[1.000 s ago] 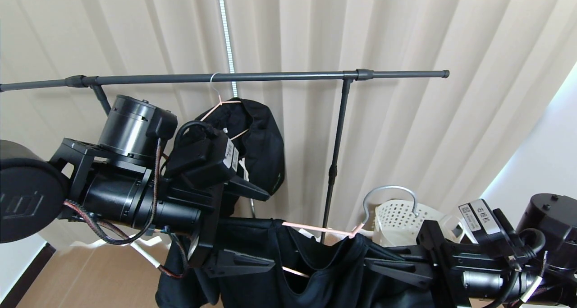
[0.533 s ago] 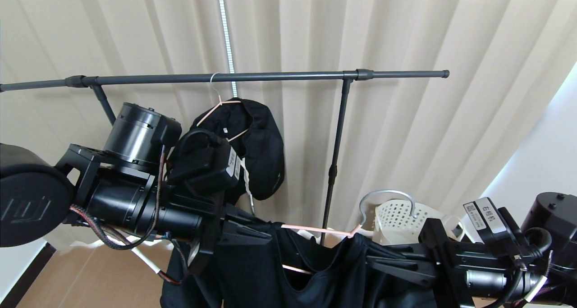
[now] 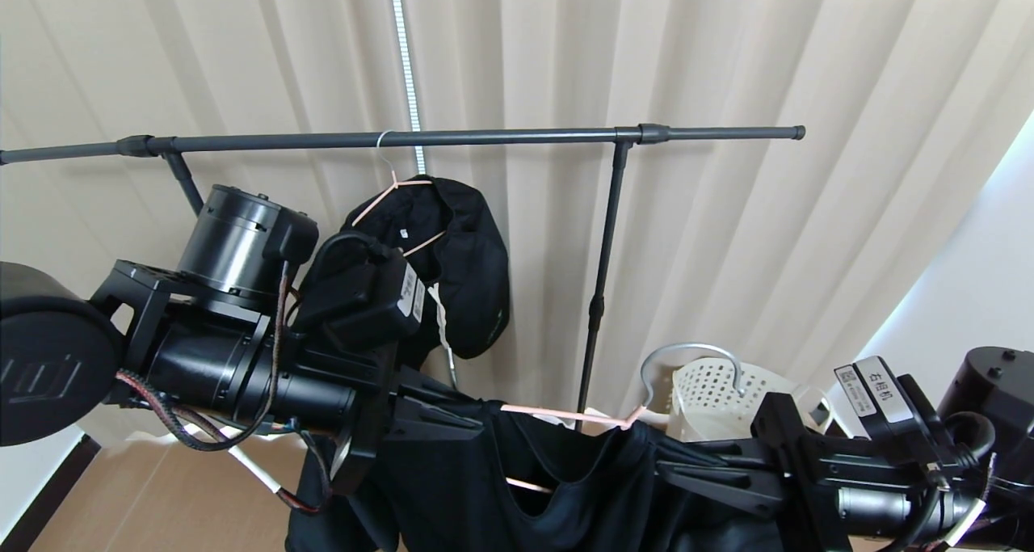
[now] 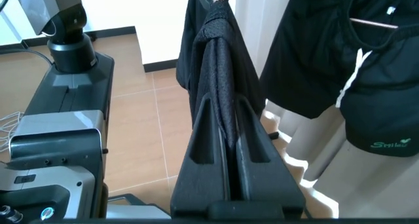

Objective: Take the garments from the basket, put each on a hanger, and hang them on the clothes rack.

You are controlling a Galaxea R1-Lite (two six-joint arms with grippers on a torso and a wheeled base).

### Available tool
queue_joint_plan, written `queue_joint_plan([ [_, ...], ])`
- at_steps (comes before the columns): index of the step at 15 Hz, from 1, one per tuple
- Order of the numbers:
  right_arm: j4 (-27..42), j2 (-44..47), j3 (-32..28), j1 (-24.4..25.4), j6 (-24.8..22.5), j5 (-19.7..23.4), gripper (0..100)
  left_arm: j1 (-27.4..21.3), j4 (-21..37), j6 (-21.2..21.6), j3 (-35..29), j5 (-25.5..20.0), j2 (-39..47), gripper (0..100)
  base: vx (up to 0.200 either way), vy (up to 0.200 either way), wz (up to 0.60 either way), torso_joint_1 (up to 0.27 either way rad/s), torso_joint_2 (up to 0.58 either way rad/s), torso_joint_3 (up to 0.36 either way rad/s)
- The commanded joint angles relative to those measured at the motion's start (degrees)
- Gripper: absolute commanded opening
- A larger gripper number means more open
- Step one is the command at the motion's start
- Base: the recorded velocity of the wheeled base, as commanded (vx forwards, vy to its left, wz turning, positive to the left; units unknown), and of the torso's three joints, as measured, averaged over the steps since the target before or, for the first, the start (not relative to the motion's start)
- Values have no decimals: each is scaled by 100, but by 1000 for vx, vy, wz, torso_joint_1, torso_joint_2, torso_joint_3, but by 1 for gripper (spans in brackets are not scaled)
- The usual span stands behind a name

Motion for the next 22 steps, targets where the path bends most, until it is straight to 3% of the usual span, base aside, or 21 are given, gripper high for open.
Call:
queue_joint_plan([
  [1,7,-2,-19,0,9,-6,0,19,-1,2,23,12,-53,0,0,0,0,0,0,0],
  [2,7,15,-19,0,9,-6,100,19,-10,-6,50,12,-79,0,0,0,0,0,0,0],
  [16,-2,130,-247,-755,36,82,100,520,-115,-24,498,-49,-703,0,0,0,0,0,0,0],
  [22,-195,657,-379,-1037,9,82,100,881,-115,-42,841,-49,-1371,0,0,0,0,0,0,0],
])
